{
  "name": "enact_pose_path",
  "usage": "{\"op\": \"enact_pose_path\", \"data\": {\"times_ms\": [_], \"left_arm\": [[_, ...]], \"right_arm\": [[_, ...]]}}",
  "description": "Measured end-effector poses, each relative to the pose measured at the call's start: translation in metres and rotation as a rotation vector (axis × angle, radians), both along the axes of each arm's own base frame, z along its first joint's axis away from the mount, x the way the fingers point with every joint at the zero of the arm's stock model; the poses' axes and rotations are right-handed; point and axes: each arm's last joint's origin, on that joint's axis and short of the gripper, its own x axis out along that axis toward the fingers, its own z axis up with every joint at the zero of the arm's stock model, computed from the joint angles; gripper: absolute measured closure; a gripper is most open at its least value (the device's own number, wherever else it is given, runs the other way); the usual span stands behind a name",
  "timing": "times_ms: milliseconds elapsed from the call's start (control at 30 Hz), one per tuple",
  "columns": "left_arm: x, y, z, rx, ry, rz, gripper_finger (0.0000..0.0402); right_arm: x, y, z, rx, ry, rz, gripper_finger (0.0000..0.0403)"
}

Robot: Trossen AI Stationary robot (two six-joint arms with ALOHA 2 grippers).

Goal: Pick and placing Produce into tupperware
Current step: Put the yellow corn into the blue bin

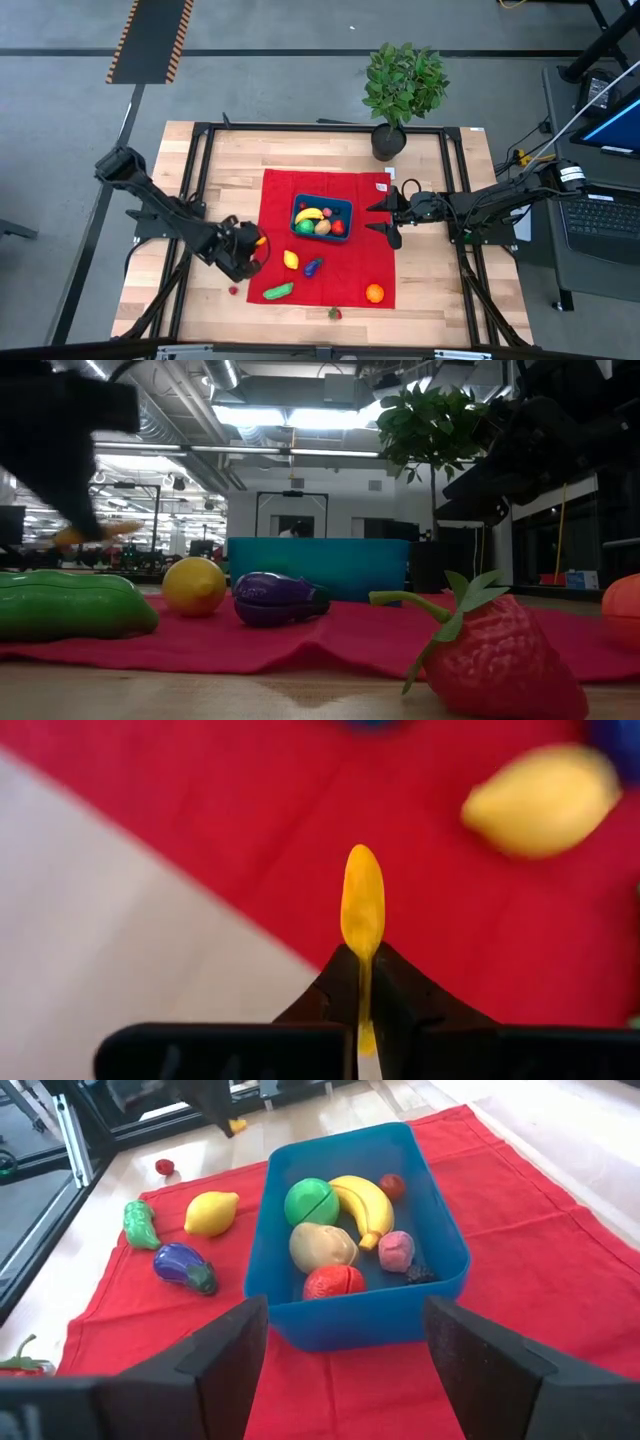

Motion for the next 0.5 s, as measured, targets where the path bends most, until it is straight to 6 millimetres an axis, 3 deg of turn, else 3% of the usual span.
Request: {"op": "enact_pose_path", "data": {"times_ms": [333,500], "left_arm": [[0.005,0.027,0.046,0.24,-0.226,-0.179,0.0396],[0.0,0.035,0.054,0.314,-0.244,-0.274,0.0398]], "right_arm": [[0.0,0.0,0.0,0.002,-0.003,-0.001,0.0136],[0.0,0.0,0.001,0.002,-0.008,-0.001,0.0136]]}}
